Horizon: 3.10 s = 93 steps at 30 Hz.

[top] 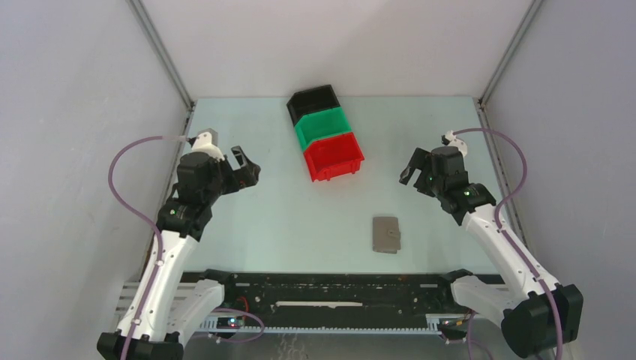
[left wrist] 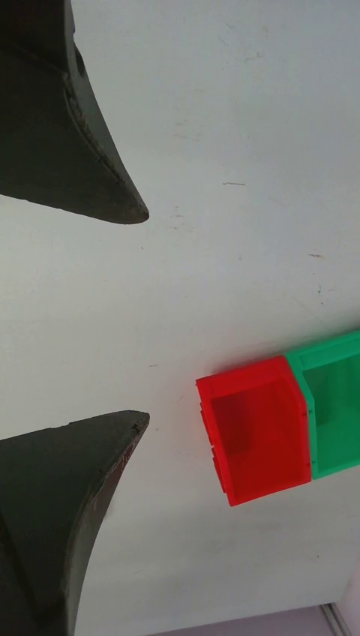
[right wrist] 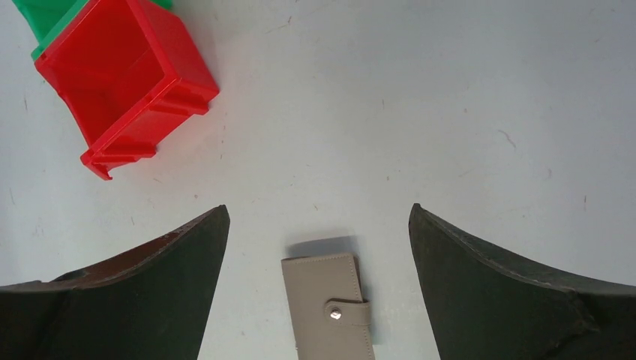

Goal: Take the credit cards out of the card holder
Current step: Move the storage box to the center of the board.

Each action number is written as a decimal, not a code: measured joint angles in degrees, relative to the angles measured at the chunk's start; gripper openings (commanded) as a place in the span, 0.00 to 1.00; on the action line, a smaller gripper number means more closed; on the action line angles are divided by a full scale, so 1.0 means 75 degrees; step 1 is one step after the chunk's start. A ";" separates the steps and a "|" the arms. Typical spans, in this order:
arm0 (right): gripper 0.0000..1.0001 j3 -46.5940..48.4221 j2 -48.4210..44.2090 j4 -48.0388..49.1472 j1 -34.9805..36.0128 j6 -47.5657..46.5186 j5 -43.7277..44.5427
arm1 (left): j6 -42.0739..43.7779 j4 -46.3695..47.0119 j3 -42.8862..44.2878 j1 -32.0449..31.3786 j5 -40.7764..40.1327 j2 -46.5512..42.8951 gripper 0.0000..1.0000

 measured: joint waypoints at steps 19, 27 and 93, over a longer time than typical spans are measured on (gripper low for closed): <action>0.97 0.0504 0.0816 -0.0128 0.1113 0.0691 0.0437 | 0.0006 0.0111 -0.0335 -0.0128 0.0420 0.0050 1.00; 0.93 0.2859 0.3203 -0.0157 0.2719 0.1489 0.0694 | -0.0277 0.0134 -0.0761 -0.1099 0.0568 0.0090 1.00; 0.52 0.4141 0.6881 0.0629 0.1309 -0.1169 -0.1384 | -0.0679 -0.0009 -0.1183 -0.1209 -0.0038 -0.0431 1.00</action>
